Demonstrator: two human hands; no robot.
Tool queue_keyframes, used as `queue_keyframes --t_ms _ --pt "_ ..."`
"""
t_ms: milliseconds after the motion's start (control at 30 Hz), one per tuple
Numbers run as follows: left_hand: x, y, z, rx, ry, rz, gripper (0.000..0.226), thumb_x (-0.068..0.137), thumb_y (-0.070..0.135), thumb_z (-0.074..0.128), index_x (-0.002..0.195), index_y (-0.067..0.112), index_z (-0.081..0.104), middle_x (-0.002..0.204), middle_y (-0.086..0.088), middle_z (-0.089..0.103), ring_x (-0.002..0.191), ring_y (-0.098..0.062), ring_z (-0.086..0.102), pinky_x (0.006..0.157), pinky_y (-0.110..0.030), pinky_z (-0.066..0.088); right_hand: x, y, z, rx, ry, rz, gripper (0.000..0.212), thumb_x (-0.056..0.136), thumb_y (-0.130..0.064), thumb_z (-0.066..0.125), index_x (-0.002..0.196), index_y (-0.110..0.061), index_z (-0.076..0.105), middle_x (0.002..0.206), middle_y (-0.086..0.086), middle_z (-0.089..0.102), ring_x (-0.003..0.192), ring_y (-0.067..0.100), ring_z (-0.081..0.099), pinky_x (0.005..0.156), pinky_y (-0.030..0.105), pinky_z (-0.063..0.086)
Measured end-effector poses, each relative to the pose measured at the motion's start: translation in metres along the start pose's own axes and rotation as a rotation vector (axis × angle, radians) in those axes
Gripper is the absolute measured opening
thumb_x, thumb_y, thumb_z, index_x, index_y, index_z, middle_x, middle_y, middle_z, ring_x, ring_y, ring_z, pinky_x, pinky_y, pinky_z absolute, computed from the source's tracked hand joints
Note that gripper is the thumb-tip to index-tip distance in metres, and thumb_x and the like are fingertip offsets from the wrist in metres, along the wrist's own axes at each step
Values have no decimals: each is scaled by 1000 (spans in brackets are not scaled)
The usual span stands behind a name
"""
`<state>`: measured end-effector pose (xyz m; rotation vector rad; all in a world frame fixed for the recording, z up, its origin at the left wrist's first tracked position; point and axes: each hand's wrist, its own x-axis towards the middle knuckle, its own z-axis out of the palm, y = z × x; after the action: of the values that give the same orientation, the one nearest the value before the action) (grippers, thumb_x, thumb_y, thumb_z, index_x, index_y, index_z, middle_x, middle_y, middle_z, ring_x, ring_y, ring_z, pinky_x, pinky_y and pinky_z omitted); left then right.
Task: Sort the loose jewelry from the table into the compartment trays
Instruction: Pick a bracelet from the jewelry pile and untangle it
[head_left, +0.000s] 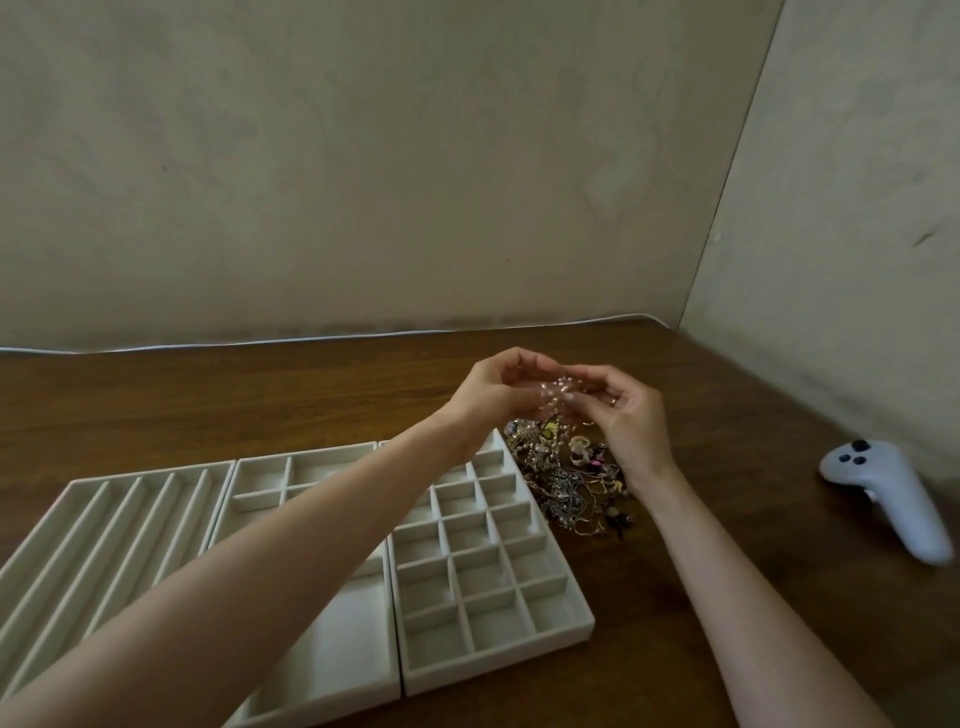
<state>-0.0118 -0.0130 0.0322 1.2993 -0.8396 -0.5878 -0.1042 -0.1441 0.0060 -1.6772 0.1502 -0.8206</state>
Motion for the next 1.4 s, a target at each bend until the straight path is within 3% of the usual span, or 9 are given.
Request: queue_keyframes --t_ms 367,533,633,733,833,1100,1233,1333,1400 --pt "-3 4 0 279 -76 -74 30 86 0 60 112 13 56 107 -8 66 88 -12 63 62 -16 50 4 5 -11 -254 288 -178 15 86 -1 63 94 -13 67 95 3 66 84 0 61 73 10 48" --pt "-3 -3 -4 431 -64 -108 36 83 -16 42 96 12 59 116 -13 61 109 -23 57 88 -29 49 6 3 -11 83 286 -51 15 91 -22 60 91 -8 65 87 8 70 82 20 69 75 29 57" --pt "1 -6 2 433 76 -72 24 87 -7 46 100 11 56 110 -10 62 106 -24 58 90 -33 49 6 -3 -14 333 157 30 27 94 -29 53 86 -5 62 83 15 68 76 29 68 71 37 59" --pt "9 -16 9 618 32 -77 30 88 13 61 116 10 50 113 -5 61 106 -17 57 95 -31 48 5 -10 -16 569 -14 78 32 94 -34 47 82 -7 60 80 14 68 72 27 67 67 35 58" --pt "13 -20 12 728 53 -69 21 88 18 62 109 11 60 98 -1 67 92 -11 61 91 -34 51 4 -13 -17 666 -80 128 35 91 -40 46 75 -13 63 73 9 67 68 21 64 64 31 55" --pt "14 -3 14 279 142 -263 20 93 13 44 91 5 62 63 0 66 48 -6 51 44 -15 39 7 -9 -20 680 -32 156 43 97 -43 39 74 -16 63 53 -1 46 51 10 39 47 21 34" --pt "17 1 13 -18 219 -381 18 91 10 42 100 3 56 80 -6 73 54 -8 56 45 -17 42 5 -12 -20 788 -53 182 50 99 -40 34 77 -10 67 59 5 54 56 14 44 50 23 37" --pt "16 -9 12 716 161 -322 28 91 19 52 118 11 52 112 -8 60 95 -17 55 78 -28 48 4 -16 -20 836 -60 220 54 98 -39 33 75 -8 71 68 9 60 62 16 52 52 23 40" --pt "13 -11 16 1145 199 -143 36 86 20 56 122 21 50 124 -7 44 117 -23 39 99 -34 36 3 -17 -19 830 -74 234 56 98 -39 33 75 -8 72 73 9 63 66 16 56 55 23 42"
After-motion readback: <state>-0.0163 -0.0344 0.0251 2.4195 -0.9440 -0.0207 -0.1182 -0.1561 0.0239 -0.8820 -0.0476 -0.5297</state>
